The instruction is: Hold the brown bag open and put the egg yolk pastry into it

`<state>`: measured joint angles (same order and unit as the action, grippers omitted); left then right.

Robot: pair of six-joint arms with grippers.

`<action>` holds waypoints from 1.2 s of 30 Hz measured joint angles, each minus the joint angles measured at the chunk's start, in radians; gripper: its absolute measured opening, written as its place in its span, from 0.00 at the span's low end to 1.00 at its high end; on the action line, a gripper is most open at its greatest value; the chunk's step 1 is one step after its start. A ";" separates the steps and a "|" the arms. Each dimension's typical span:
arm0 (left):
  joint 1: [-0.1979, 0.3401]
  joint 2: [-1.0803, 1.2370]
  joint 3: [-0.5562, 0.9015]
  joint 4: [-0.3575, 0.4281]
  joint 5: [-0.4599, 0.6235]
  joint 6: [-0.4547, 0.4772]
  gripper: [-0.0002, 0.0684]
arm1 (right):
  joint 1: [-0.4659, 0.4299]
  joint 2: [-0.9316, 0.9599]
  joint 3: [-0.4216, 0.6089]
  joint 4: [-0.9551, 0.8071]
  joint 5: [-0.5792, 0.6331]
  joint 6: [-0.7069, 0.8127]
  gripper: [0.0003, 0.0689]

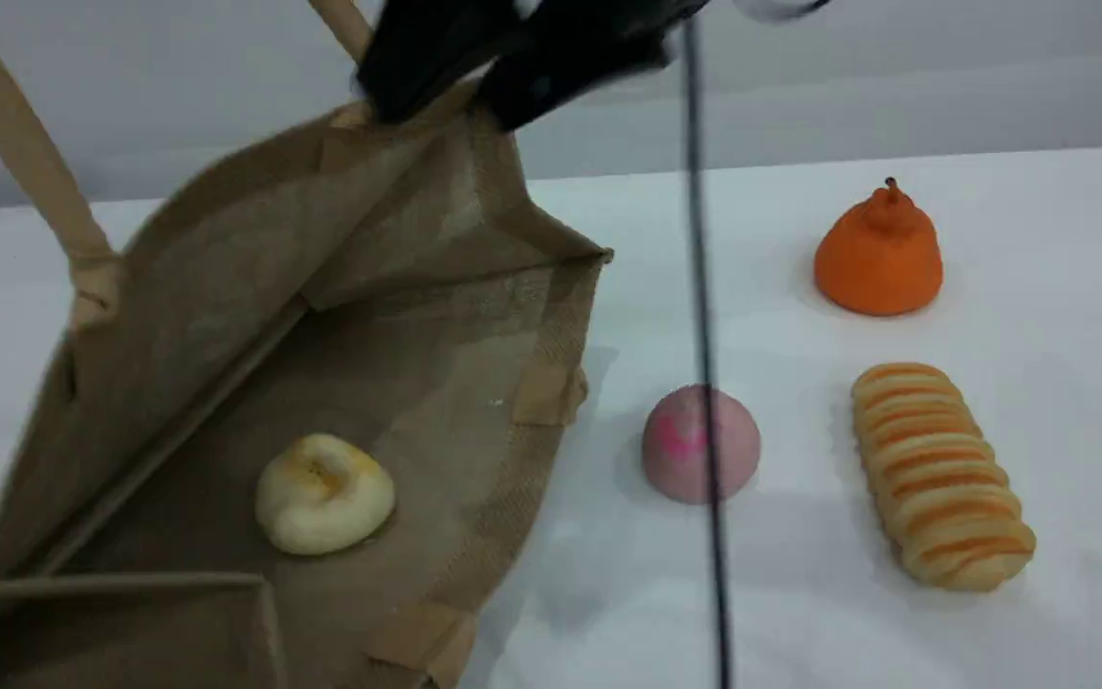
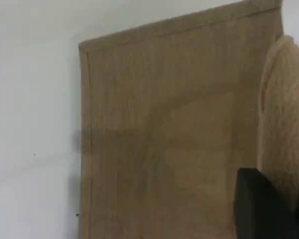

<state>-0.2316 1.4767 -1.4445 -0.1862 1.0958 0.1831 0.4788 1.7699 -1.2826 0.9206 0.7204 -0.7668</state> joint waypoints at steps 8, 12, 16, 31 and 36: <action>0.000 0.000 0.147 -0.032 -0.183 -0.004 0.12 | -0.022 -0.206 0.000 -0.293 0.192 0.266 0.77; 0.000 0.000 0.224 -0.037 -0.284 -0.004 0.12 | -0.022 -0.284 0.000 -0.422 0.247 0.383 0.77; 0.000 0.000 0.312 -0.060 -0.360 0.001 0.12 | -0.022 -0.366 0.000 -0.568 0.320 0.507 0.77; 0.000 0.035 0.538 -0.159 -0.592 0.076 0.20 | -0.022 -0.761 0.000 -0.874 0.506 0.833 0.77; 0.000 0.120 0.538 -0.162 -0.621 0.074 0.36 | -0.022 -0.919 0.000 -0.875 0.506 0.876 0.77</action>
<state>-0.2316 1.5965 -0.9066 -0.3486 0.4750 0.2572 0.4566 0.8511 -1.2826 0.0455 1.2261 0.1087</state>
